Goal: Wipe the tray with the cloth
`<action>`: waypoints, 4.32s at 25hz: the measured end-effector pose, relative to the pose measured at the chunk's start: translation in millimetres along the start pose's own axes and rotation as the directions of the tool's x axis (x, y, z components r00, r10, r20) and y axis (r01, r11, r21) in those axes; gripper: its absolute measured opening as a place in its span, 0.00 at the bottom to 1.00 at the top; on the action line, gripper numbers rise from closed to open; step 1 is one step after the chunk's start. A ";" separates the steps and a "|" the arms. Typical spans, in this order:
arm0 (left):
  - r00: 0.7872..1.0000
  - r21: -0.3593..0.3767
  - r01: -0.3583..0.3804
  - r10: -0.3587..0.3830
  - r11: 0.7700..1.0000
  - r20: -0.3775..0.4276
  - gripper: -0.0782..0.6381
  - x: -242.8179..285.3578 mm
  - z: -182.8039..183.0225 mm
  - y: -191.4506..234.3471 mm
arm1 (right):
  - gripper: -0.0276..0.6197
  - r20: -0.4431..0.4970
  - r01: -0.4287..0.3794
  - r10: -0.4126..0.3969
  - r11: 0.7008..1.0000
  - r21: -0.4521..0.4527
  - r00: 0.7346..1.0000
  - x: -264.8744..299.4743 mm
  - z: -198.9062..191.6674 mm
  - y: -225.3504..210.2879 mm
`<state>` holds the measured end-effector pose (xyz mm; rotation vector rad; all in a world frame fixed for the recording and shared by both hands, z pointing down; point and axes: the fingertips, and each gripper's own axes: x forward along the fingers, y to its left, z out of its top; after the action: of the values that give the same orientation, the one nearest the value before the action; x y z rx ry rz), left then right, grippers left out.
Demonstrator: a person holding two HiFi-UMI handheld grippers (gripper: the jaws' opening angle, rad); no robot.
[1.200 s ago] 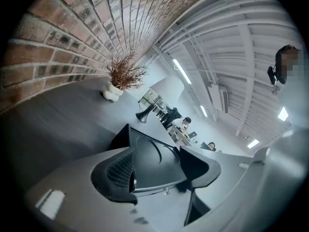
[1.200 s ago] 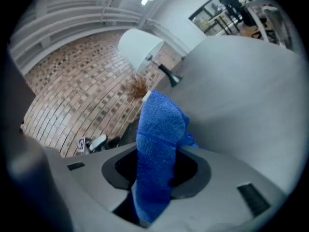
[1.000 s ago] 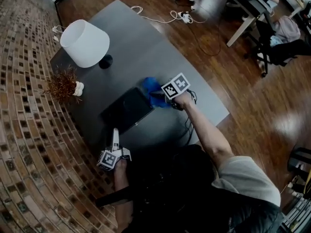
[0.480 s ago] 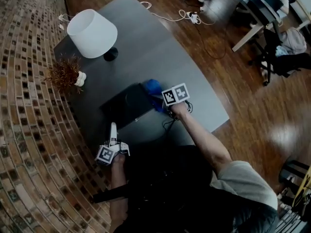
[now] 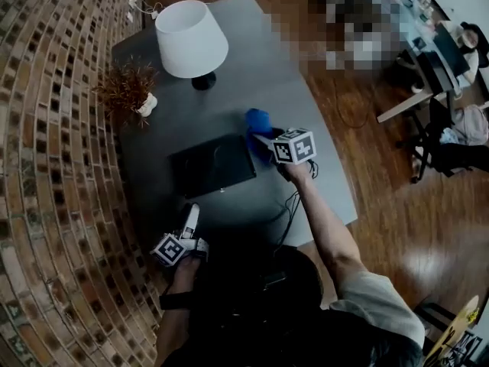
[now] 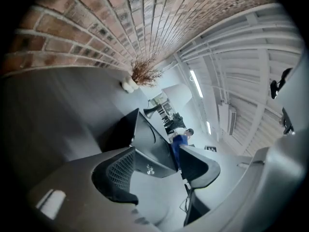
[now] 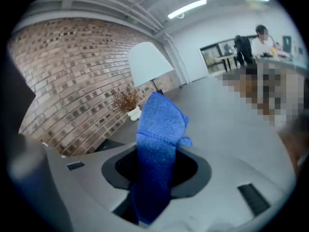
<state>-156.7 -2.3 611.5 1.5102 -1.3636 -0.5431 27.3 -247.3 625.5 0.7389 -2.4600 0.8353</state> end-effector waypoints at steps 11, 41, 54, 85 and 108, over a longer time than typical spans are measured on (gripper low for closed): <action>0.999 -0.056 -0.018 0.021 0.998 0.045 0.49 27.7 22.0 28.1 | 0.27 -0.455 -0.274 0.213 0.959 -0.074 0.865 85.3 -26.1 45.3; 0.948 0.087 0.161 -0.129 0.983 -0.292 0.43 -24.4 -35.9 -21.6 | 0.28 0.011 -0.250 0.259 0.916 0.313 0.966 55.9 -33.4 69.3; 0.983 -0.011 0.001 -0.003 1.000 -0.184 0.43 -13.7 -28.0 3.9 | 0.28 -0.292 -0.458 0.480 0.877 0.143 0.827 -58.2 -207.3 187.9; 0.986 0.107 0.057 -0.039 0.993 -0.163 0.43 -38.3 -23.3 -22.2 | 0.28 -0.243 -0.225 0.260 0.961 0.162 0.935 -34.0 -133.7 115.1; 0.982 0.046 -0.079 0.086 0.996 -0.170 0.52 7.7 35.0 57.0 | 0.26 -0.252 -0.257 0.303 0.946 0.198 0.919 37.4 -52.5 62.0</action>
<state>-211.3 -15.2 648.8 1.4887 -1.3019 -0.3279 -26.8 -184.0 657.9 0.2911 -2.2880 1.1710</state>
